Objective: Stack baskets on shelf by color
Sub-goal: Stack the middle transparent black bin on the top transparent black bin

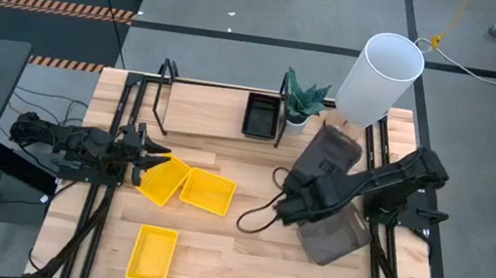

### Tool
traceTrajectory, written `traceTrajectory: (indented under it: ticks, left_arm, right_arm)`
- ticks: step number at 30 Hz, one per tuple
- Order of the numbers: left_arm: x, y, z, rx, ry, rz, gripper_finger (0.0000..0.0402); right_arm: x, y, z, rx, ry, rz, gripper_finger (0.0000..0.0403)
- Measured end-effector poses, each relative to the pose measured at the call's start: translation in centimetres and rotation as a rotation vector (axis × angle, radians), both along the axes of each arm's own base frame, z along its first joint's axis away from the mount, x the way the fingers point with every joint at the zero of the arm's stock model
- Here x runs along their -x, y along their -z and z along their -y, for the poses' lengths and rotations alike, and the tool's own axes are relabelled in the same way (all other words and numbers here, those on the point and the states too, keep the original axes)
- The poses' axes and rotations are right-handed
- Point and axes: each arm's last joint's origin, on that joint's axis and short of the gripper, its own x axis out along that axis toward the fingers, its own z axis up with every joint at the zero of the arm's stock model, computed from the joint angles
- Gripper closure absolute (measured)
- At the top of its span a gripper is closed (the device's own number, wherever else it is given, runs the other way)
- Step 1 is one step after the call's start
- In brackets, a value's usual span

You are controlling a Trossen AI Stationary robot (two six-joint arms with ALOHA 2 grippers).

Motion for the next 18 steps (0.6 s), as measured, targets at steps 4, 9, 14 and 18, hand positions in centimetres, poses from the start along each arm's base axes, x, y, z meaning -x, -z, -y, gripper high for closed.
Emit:
traceTrajectory:
  ticks: [4, 9, 14, 18]
  left_arm:
    - [0.0, 0.0, 0.0, 0.0, 0.0, 0.0, 0.0285]
    - [0.0, 0.0, 0.0, 0.0, 0.0, -0.001, 0.0285]
    - [0.0, 0.0, 0.0, 0.0, 0.0, 0.0, 0.0285]
    - [0.0, 0.0, 0.0, 0.0, 0.0, 0.0, 0.0285]
  right_arm:
    - [1.9, 0.2, 1.5, 0.012, 0.07, 0.014, 0.0398]
    - [3.4, 1.0, 3.2, 0.029, 0.136, 0.024, 0.0398]
    - [3.4, 2.5, 4.4, 0.039, 0.168, 0.037, 0.0398]
    - [3.1, 3.6, 5.1, 0.035, 0.163, 0.042, 0.0398]
